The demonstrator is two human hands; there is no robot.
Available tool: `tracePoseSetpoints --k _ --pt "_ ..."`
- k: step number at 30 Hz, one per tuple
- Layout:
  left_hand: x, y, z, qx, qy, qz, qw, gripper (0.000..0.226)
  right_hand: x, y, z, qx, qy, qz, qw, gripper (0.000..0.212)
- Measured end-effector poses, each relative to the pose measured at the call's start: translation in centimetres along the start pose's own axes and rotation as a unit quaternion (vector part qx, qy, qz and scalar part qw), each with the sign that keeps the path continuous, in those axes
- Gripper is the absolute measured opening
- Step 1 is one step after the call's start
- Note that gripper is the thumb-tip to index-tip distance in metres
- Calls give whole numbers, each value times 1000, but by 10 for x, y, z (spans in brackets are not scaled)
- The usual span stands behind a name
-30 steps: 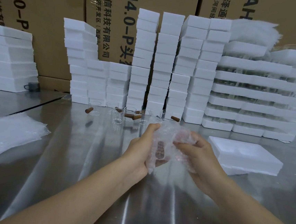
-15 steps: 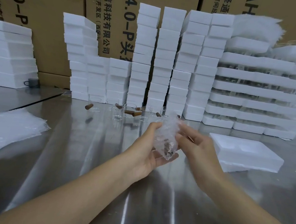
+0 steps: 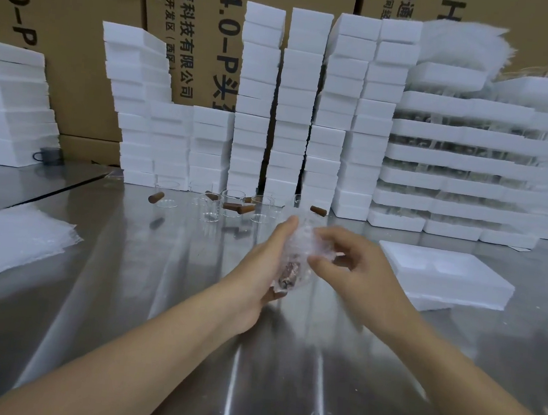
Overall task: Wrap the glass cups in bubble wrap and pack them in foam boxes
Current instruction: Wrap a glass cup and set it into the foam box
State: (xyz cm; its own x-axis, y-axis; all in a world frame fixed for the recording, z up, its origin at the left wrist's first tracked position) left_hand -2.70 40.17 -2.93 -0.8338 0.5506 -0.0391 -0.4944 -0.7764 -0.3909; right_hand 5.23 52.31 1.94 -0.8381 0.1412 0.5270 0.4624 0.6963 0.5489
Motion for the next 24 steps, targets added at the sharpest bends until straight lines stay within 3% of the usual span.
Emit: tracePoseSetpoints --k 2,4,5,8,10,13,16,20,24 --pt "1 4 2 -30 9 -2 1000 60 -2 7 1 10 -10 73 997 32" --pt "1 6 4 -65 5 -1 998 59 -4 13 1 -36 -8 134 990 32" --pt "2 7 4 -75 -1 -2 997 59 -3 12 1 -51 -3 121 991 28" --pt "1 2 2 -48 -12 -45 998 65 -5 -11 3 -23 4 -72 997 25" --pt "0 0 0 -31 -11 -67 997 65 -7 -17 1 -40 8 -123 992 27" --pt "2 4 5 -55 -41 -35 997 77 -3 -11 5 -4 -10 -71 997 34" --pt "5 9 14 -110 -77 -9 991 71 -2 -2 13 -29 -18 32 999 33" --pt "4 17 22 -144 -76 -24 986 64 -4 -4 12 -91 19 70 993 52" --pt "5 10 16 -165 -42 -70 983 60 -2 0 12 -88 45 106 989 42"
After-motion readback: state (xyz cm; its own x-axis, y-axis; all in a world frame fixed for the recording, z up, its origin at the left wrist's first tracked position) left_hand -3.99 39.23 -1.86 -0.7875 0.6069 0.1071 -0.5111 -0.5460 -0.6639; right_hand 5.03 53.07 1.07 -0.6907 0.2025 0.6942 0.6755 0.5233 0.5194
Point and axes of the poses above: each hand's wrist, its own x-axis towards the middle knuckle, its own y-axis out of the back of the hand, z = x × y, the point moved 6 cm from there along x, towards the middle knuckle, and after that the axes turned 11 degrees about -x, right-handed, at the moved point
